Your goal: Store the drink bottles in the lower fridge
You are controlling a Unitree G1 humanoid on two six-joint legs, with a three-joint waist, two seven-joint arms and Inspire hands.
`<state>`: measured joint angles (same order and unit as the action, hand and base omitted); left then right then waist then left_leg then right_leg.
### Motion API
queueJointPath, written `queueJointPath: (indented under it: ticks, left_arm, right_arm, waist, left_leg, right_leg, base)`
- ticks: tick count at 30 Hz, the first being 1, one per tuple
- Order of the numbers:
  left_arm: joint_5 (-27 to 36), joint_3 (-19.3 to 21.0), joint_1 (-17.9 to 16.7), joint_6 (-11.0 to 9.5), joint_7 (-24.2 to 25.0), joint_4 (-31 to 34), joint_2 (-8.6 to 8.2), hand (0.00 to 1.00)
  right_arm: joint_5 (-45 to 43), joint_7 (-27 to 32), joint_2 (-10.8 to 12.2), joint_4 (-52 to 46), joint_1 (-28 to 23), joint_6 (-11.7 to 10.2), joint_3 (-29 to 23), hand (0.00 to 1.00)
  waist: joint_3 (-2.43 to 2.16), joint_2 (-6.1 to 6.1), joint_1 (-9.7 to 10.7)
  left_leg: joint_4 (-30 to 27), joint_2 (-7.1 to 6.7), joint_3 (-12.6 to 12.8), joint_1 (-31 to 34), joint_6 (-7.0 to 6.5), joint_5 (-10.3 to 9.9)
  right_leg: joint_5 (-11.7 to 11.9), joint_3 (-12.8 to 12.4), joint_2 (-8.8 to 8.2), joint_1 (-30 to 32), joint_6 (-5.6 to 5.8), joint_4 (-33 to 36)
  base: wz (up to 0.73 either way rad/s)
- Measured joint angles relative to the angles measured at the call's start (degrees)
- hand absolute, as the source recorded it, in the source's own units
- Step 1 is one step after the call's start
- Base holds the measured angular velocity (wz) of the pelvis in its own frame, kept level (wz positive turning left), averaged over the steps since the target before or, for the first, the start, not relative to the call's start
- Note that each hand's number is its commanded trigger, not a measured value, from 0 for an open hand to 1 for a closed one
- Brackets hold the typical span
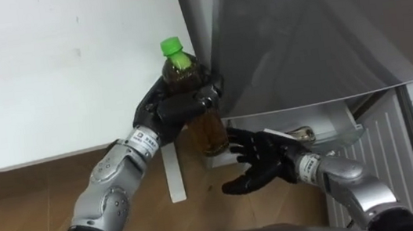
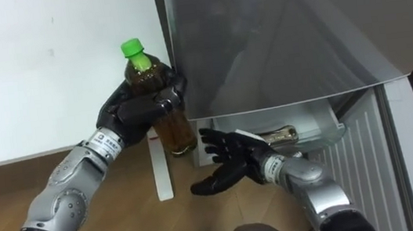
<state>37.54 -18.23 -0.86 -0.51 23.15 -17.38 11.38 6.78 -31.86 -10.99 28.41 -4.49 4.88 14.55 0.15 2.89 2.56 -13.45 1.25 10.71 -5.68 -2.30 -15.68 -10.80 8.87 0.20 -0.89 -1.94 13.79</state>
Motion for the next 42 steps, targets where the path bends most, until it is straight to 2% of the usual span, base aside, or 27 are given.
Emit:
queueJointPath:
  ticks: [6, 11, 19, 23, 26, 36, 42]
  left_arm:
    - [-4.9, -0.1, 0.0, -1.0, 1.8, 0.6, 1.49, 1.0]
    - [-8.1, 0.0, 0.0, -1.4, 3.0, 0.6, 1.72, 1.0]
    - [-9.4, 0.0, 0.0, -1.5, 3.5, 0.7, 1.99, 1.0]
    - [-14.3, -0.4, -0.3, -1.4, 3.5, 2.3, 2.36, 1.0]
    - [-16.9, -1.3, -0.3, -1.6, 3.5, 3.1, 2.56, 1.0]
    - [-17.2, -3.0, -0.3, -3.9, 3.2, 3.1, 3.1, 1.0]
    - [-18.1, -5.3, -0.3, -5.1, 2.3, 3.0, 3.05, 1.0]
  right_arm:
    - [0.0, -1.4, -1.7, -2.1, -0.2, 0.0, 0.1, 0.0]
    - [0.0, -2.6, -2.2, -3.6, -0.2, -0.1, 0.0, 0.0]
    - [0.0, -4.7, -2.4, -3.8, -0.5, -0.1, 0.0, 0.0]
    - [0.1, -5.4, -2.3, -4.6, -1.3, -0.1, 0.2, 0.0]
    - [1.0, -5.8, -2.3, -4.6, -1.3, -0.1, 0.2, 0.0]
    - [7.3, -8.3, -2.1, -4.7, -1.3, -0.6, 0.6, 0.0]
    - [13.5, -9.2, -2.1, -4.7, -1.2, -1.2, 5.1, 0.0]
  waist:
    - [-0.05, -0.2, -0.2]
    - [-0.13, -0.45, -0.2]
    - [-0.19, -0.55, -0.1]
    - [-0.19, -0.51, -0.3]
    - [-0.19, -0.14, -0.1]
    - [0.03, 1.33, 0.2]
    - [0.17, 1.1, 0.0]
  left_leg:
    - [0.2, 0.03, 0.1, 0.3, 0.0, 0.0]
    - [0.1, 0.07, 0.1, 0.2, 0.01, 0.0]
    - [0.0, 0.07, 0.1, 0.2, 0.0, 0.0]
    - [0.0, 0.05, 0.2, 0.3, 0.0, 0.0]
    - [0.0, 0.02, 0.0, 0.4, 0.0, 0.0]
    - [-0.1, 0.04, 0.1, 0.9, -0.01, 0.0]
    - [0.0, 0.06, 0.3, 1.0, -0.02, 0.0]
  right_leg:
    - [0.0, 0.0, 0.06, 0.2, 0.0, 0.0]
    - [0.0, 0.0, 0.11, -0.1, -0.03, 0.1]
    - [0.0, -0.2, 0.03, 0.0, -0.03, 0.7]
    - [0.0, -0.3, 0.0, 0.7, -0.03, 0.9]
    - [0.0, -0.2, -0.02, 0.7, -0.03, 0.8]
    - [0.0, -0.1, -0.05, 0.7, -0.03, 0.9]
    - [0.0, -0.4, 0.01, 1.1, -0.03, 1.1]
  base:
    - [0.0]
    - [0.0]
    - [0.0]
    - [-0.02]
    - [0.0]
    - [0.0]
    - [-0.01]
